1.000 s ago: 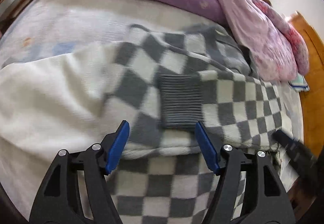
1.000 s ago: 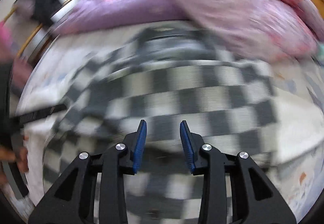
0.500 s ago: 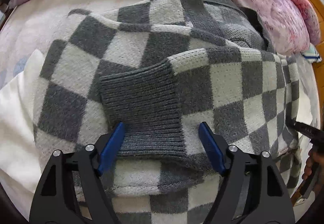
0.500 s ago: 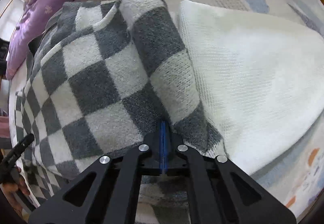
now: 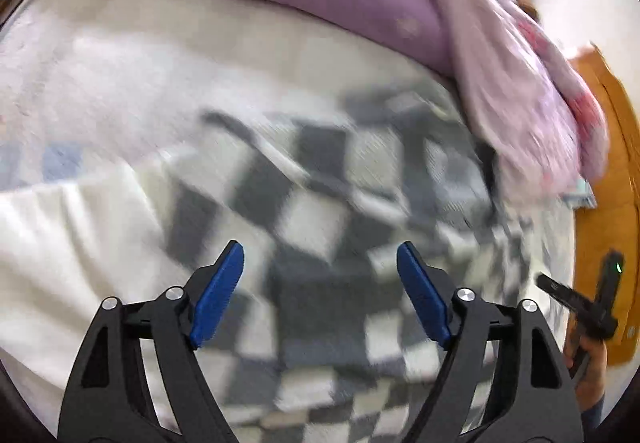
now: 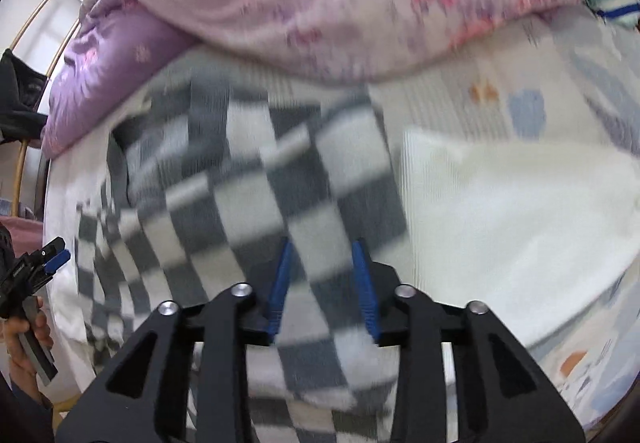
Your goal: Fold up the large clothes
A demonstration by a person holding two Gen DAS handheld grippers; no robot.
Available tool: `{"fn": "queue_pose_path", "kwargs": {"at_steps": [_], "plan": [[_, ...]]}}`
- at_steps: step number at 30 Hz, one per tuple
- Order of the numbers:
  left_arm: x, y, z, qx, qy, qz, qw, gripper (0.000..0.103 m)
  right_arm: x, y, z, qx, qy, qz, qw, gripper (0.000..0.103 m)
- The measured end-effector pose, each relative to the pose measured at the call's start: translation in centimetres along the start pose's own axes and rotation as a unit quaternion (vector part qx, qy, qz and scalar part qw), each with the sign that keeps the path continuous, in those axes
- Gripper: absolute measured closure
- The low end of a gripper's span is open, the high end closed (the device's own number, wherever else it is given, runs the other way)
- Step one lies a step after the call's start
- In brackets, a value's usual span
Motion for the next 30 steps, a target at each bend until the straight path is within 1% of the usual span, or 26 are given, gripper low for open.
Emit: {"fn": "queue_pose_path", "kwargs": {"at_steps": [2,3,4,7,8,10,11,12,13,16,17,18,19,20,21,23,24,26,28,30], "plan": [[-1.2,0.2,2.4,-0.015,-0.004,0.021,0.9997,0.020,0.4,-0.2,2.4,0.011,0.010,-0.015,1.000,0.062],[-1.8,0.6,3.6,-0.019,-0.009,0.035,0.9992,0.020,1.0,-0.3,3.7,0.014,0.017,-0.029,0.999,0.056],[-2.5,1.0,4.7,-0.026,-0.020,0.043,0.9986,0.020,1.6,-0.4,4.2,0.015,0.025,-0.037,0.999,0.052],[-4.5,2.5,6.7,-0.063,-0.043,0.043,0.9962,0.020,2.5,0.1,7.2,0.003,0.049,-0.041,0.998,0.052],[-5.0,3.0,7.2,-0.073,-0.043,0.045,0.9954,0.020,2.6,0.5,8.0,-0.004,0.048,-0.059,0.997,0.052],[-4.8,4.2,8.2,-0.095,-0.034,0.068,0.9926,0.020,2.7,1.5,9.4,-0.025,0.039,-0.095,0.994,0.051],[-4.9,4.7,8.4,-0.103,-0.032,0.076,0.9913,0.021,2.8,2.0,9.9,-0.033,0.040,-0.102,0.993,0.051],[-4.9,5.1,8.7,-0.110,-0.028,0.079,0.9904,0.021,3.2,3.1,10.6,-0.054,0.046,-0.103,0.992,0.051],[-4.8,5.4,9.0,-0.114,-0.025,0.081,0.9899,0.021,3.5,3.6,10.8,-0.062,0.052,-0.101,0.992,0.051],[-4.7,6.1,9.5,-0.125,-0.019,0.089,0.9880,0.030,4.1,5.7,11.5,-0.099,0.052,-0.109,0.988,0.052],[-4.5,6.3,9.6,-0.127,-0.019,0.090,0.9876,0.037,4.2,6.0,11.5,-0.102,0.048,-0.119,0.987,0.055],[-4.6,6.3,9.7,-0.128,-0.018,0.092,0.9873,0.039,4.2,6.3,11.5,-0.107,0.043,-0.123,0.986,0.067],[-4.5,6.3,9.8,-0.130,-0.013,0.094,0.9869,0.043,4.1,6.5,11.4,-0.110,0.037,-0.119,0.986,0.077],[-3.8,6.8,10.2,-0.131,-0.010,0.102,0.9861,0.050,4.0,6.6,11.3,-0.110,0.033,-0.118,0.986,0.077],[-3.7,6.8,10.2,-0.132,-0.005,0.111,0.9849,0.054,3.8,6.6,11.1,-0.108,0.022,-0.130,0.985,0.079],[-3.8,6.8,10.2,-0.129,0.000,0.119,0.9845,0.073,3.4,6.5,10.9,-0.102,0.008,-0.145,0.984,0.081],[-3.9,6.5,10.1,-0.127,0.002,0.123,0.9842,0.077,3.2,6.3,10.7,-0.097,0.000,-0.152,0.984,0.082],[-4.4,5.5,9.1,-0.120,0.009,0.123,0.9851,0.083,2.6,5.7,10.1,-0.082,-0.010,-0.160,0.984,0.083],[-3.9,4.4,8.7,-0.105,0.023,0.134,0.9851,0.084,2.5,4.9,9.5,-0.068,-0.017,-0.164,0.984,0.084],[-3.4,3.1,8.1,-0.090,0.031,0.138,0.9859,0.085,2.3,3.8,8.8,-0.053,-0.022,-0.164,0.985,0.084]]}}
Point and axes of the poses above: each gripper's, at about its wrist camera, not at the fingertips, and y roughly the way its jaws point, x to its right, z to its top, the point moved 3 cm from there along y, roughly the way its jaws point, and after that the axes turned 15 degrees about -x, right-handed, at the moved point
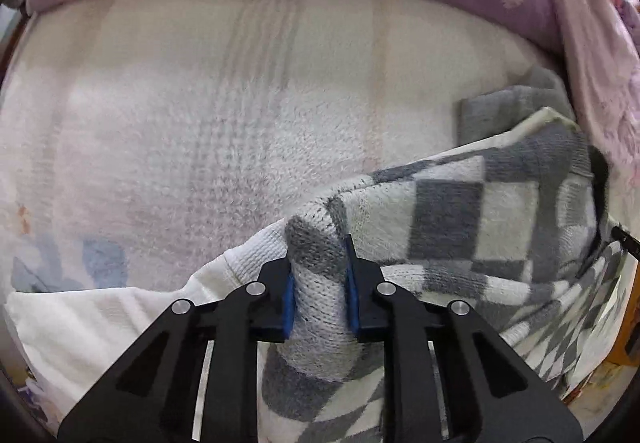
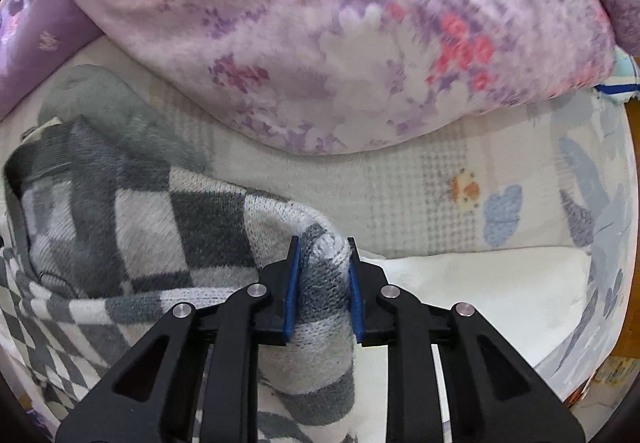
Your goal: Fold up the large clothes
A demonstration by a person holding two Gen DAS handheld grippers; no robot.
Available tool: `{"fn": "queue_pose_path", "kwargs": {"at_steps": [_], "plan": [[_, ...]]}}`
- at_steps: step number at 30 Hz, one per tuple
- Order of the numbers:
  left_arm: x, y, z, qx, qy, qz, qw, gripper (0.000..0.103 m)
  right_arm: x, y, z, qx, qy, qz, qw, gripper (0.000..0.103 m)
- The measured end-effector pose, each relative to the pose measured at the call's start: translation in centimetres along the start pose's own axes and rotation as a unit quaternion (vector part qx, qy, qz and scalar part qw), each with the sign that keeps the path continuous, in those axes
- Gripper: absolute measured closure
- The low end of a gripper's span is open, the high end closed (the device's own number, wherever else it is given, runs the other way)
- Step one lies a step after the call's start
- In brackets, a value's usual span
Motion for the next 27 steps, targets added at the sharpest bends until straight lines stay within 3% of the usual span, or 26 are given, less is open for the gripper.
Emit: {"fn": "queue_pose_path", "kwargs": {"at_steps": [8,14,21,27], "plan": [[1.0,-6.1,-4.5,0.080,0.016,-0.013,0.9966,0.086,0.3,-4.7,-4.1,0.066,-0.003,0.028,0.997,0.086],[2.3,-9.8,-10.4,0.131,0.036,-0.031,0.9902,0.086,1.0,-9.4,-8.5,0.114,-0.009,0.065,0.991,0.087],[1.4,-12.2,-19.7,0.165,0.036,-0.053,0.9842,0.087,3.0,-13.3,-18.0,0.161,-0.007,0.104,0.981,0.088],[-2.2,-11.5,-30.3,0.159,0.001,-0.086,0.9836,0.087,6.5,-13.0,-29.0,0.153,0.011,0.143,0.978,0.088]]}}
Point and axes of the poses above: each gripper's, at about its wrist camera, not at the fingertips, and y roughly the way its jaws point, x to its right, z to its top, the point moved 3 cm from there along y, roughly the way its jaws point, and after that the axes turned 15 degrees about -x, right-handed, at the moved point
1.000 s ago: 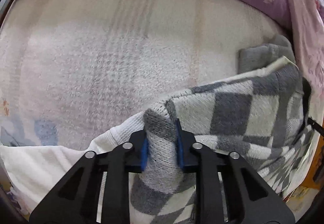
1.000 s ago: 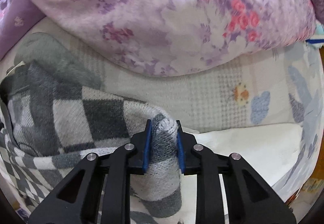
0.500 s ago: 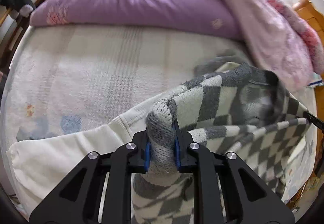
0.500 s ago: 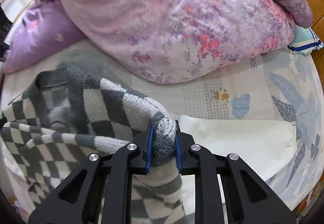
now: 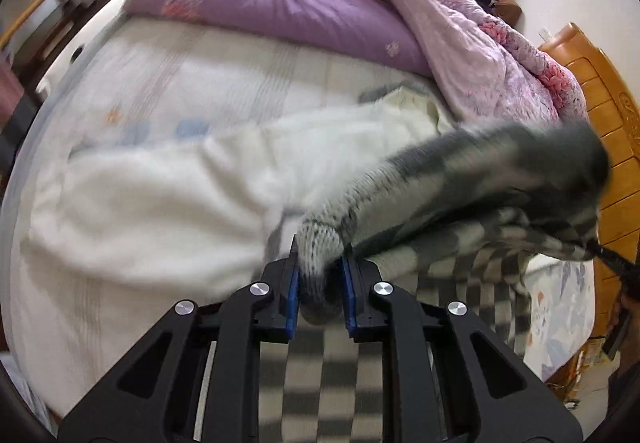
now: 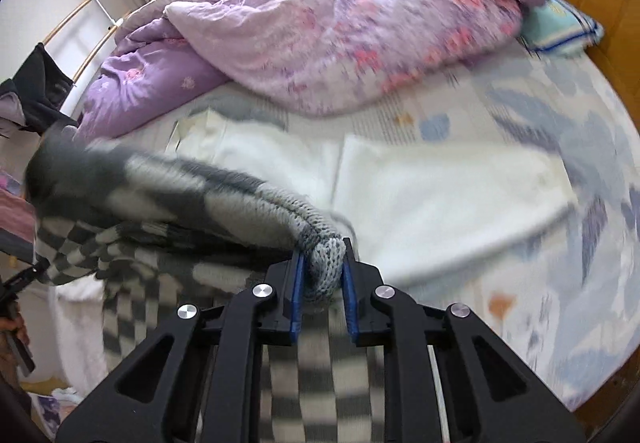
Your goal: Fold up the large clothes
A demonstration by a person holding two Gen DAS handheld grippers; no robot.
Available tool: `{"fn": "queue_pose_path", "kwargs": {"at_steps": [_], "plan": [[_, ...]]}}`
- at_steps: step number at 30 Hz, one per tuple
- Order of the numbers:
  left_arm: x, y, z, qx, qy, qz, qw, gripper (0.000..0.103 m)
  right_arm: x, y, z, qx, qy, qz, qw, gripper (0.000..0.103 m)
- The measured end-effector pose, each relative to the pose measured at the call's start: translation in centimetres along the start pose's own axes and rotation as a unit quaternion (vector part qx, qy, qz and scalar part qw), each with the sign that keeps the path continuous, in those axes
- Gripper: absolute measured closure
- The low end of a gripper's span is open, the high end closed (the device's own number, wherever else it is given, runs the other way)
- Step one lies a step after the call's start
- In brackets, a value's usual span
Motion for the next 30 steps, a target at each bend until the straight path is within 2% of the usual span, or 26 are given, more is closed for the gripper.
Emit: {"fn": "queue_pose_path", "kwargs": {"at_steps": [3,6,9,12,13,14,16,17,19,21,24,26,28,30], "plan": [[-2.0,0.2,-5.3,-0.023,-0.022,-0.007,0.9995,0.086,1.3,-0.2,-6.1,-0.027,0.006,-0.008,1.000,0.087],[-3.8,2.2,-10.7,-0.067,-0.043,-0.004,0.9968,0.086,2.8,1.7,-11.7,-0.070,0.026,-0.012,0.997,0.087],[-5.6,6.0,-15.7,-0.112,-0.079,-0.003,0.9906,0.086,4.3,6.0,-17.1,-0.136,0.059,-0.013,0.989,0.087],[-6.3,9.4,-19.0,-0.129,-0.098,0.005,0.9868,0.081,5.7,10.7,-20.8,-0.184,0.081,-0.024,0.979,0.085],[-6.1,9.7,-19.6,-0.122,-0.099,0.008,0.9876,0.074,6.3,11.4,-21.6,-0.192,0.102,-0.026,0.976,0.085],[-6.1,9.7,-20.2,-0.117,-0.107,0.017,0.9872,0.057,6.8,11.4,-22.3,-0.190,0.121,-0.021,0.974,0.085],[-6.5,9.0,-21.5,-0.107,-0.152,0.003,0.9826,0.036,7.3,10.5,-23.0,-0.184,0.139,-0.002,0.973,0.081],[-6.7,8.3,-22.1,-0.090,-0.172,-0.014,0.9809,0.036,7.5,9.8,-23.3,-0.178,0.146,0.010,0.973,0.078],[-7.0,7.6,-23.3,-0.077,-0.202,-0.043,0.9753,0.032,7.6,8.3,-23.8,-0.166,0.167,0.047,0.971,0.057],[-6.6,7.0,-25.0,-0.060,-0.243,-0.089,0.9641,0.030,7.1,7.7,-23.8,-0.155,0.182,0.096,0.966,0.050],[-5.2,7.3,-25.9,-0.027,-0.289,-0.142,0.9463,0.026,6.4,8.8,-23.3,-0.153,0.218,0.178,0.947,0.044],[-4.1,8.2,-25.3,-0.020,-0.312,-0.160,0.9364,0.026,5.9,10.5,-22.9,-0.169,0.243,0.200,0.934,0.044],[-3.2,9.2,-24.6,-0.021,-0.321,-0.163,0.9326,0.026,5.4,12.3,-22.4,-0.168,0.276,0.226,0.919,0.044],[-3.0,10.8,-23.7,-0.034,-0.327,-0.150,0.9323,0.026,5.6,13.4,-22.2,-0.162,0.301,0.225,0.912,0.045]]}}
Point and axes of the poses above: each gripper's, at about its wrist camera, not at the fingertips, and y roughly the way its jaws point, x to its right, z to its top, the point moved 3 cm from there along y, roughly the way its jaws point, and after that the axes turned 15 degrees about -x, right-handed, at the moved point
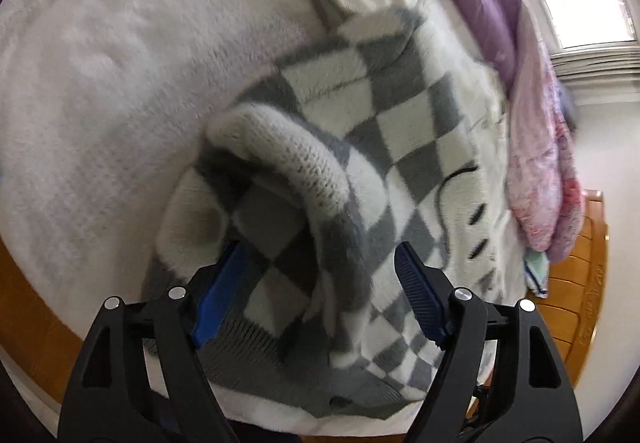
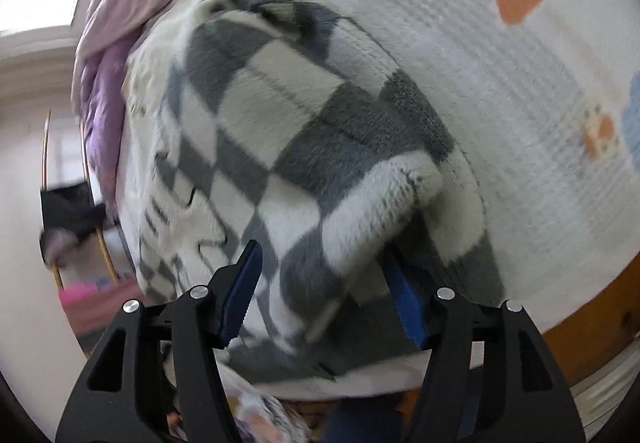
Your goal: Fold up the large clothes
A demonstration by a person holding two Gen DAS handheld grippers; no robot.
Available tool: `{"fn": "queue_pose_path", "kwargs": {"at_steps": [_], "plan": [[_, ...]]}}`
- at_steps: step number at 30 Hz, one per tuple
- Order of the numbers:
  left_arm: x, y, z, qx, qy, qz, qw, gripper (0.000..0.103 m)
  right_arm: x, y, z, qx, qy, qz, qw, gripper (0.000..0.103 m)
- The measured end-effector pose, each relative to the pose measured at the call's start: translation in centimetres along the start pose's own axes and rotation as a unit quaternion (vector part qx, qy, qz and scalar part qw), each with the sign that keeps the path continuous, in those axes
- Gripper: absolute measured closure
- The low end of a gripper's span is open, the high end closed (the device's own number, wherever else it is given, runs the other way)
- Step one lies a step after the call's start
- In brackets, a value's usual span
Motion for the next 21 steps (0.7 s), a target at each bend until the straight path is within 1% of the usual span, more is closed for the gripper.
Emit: {"fn": "queue_pose_path", "kwargs": {"at_steps": [1,2,3,4,5,7,8,10,12,13,15,16,17,18,19,20,21], "plan": [[-0.2,0.6,0.5,0.000,-0.005,0.007,1.0000,0.026,0.1,0.2,0.3,0.010,0.006,-0.011,1.000,0.055],[-0.4,1.6,1.2,-0.013,-0.007,0.016,0.9998,0.036,0.1,0.3,0.5,0.017,0.006,-0.023,1.000,0.065],[-0.5,2.4,1.8,-0.026,-0.008,0.027,0.9993,0.048,0.0,0.5,0.8,0.020,0.000,-0.025,0.999,0.086],[-0.3,2.9,2.1,-0.036,0.003,0.035,0.9987,0.080,-0.2,0.6,0.8,0.022,-0.004,-0.026,0.999,0.089],[0.0,3.0,2.3,-0.041,0.016,0.040,0.9982,0.089,-0.7,0.2,0.6,0.027,-0.015,-0.043,0.999,0.090],[1.4,1.8,1.8,-0.034,0.055,0.060,0.9961,0.092,-2.0,-0.5,-0.3,0.035,-0.053,-0.070,0.996,0.091],[1.8,1.1,1.3,-0.032,0.064,0.054,0.9960,0.092,-2.5,-1.2,-1.1,0.039,-0.068,-0.083,0.993,0.091],[1.7,-0.9,-0.1,-0.035,0.070,0.036,0.9963,0.092,-3.1,-2.6,-2.5,0.045,-0.081,-0.084,0.992,0.092],[1.2,-1.9,-1.3,-0.043,0.081,0.038,0.9951,0.092,-3.3,-3.4,-3.4,0.054,-0.089,-0.104,0.989,0.092],[0.7,-2.0,-2.0,-0.054,0.092,0.045,0.9933,0.092,-3.3,-3.4,-3.7,0.056,-0.095,-0.116,0.987,0.092],[-0.4,-1.2,-2.6,-0.071,0.101,0.057,0.9907,0.092,-1.9,-2.3,-4.0,0.050,-0.093,-0.143,0.984,0.091],[-1.3,-0.2,-2.5,-0.080,0.094,0.058,0.9906,0.090,-0.8,-1.0,-3.8,0.041,-0.089,-0.154,0.983,0.091],[-2.1,0.7,-2.1,-0.087,0.089,0.060,0.9904,0.086,0.3,0.6,-3.2,0.034,-0.083,-0.163,0.983,0.090],[-3.0,2.0,-1.7,-0.090,0.083,0.075,0.9896,0.083,0.4,1.8,-2.6,0.037,-0.082,-0.166,0.982,0.089],[-3.6,3.1,-1.4,-0.092,0.081,0.085,0.9887,0.076,1.0,3.2,-1.9,0.039,-0.086,-0.179,0.979,0.086],[-4.0,4.2,-0.9,-0.096,0.078,0.078,0.9893,0.073,1.0,4.0,-1.5,0.035,-0.086,-0.187,0.978,0.084],[-4.0,4.5,-0.6,-0.098,0.072,0.071,0.9901,0.072,0.9,4.3,-1.1,0.038,-0.076,-0.185,0.979,0.082]]}}
Point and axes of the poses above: each gripper's, at about its wrist camera, not at the fingertips, and y roughly the way its jaws point, x to its right, z to its top, the point moved 3 cm from there along y, roughly the way its jaws point, and after that the axes turned 15 degrees about -x, right-handed, at the moved point
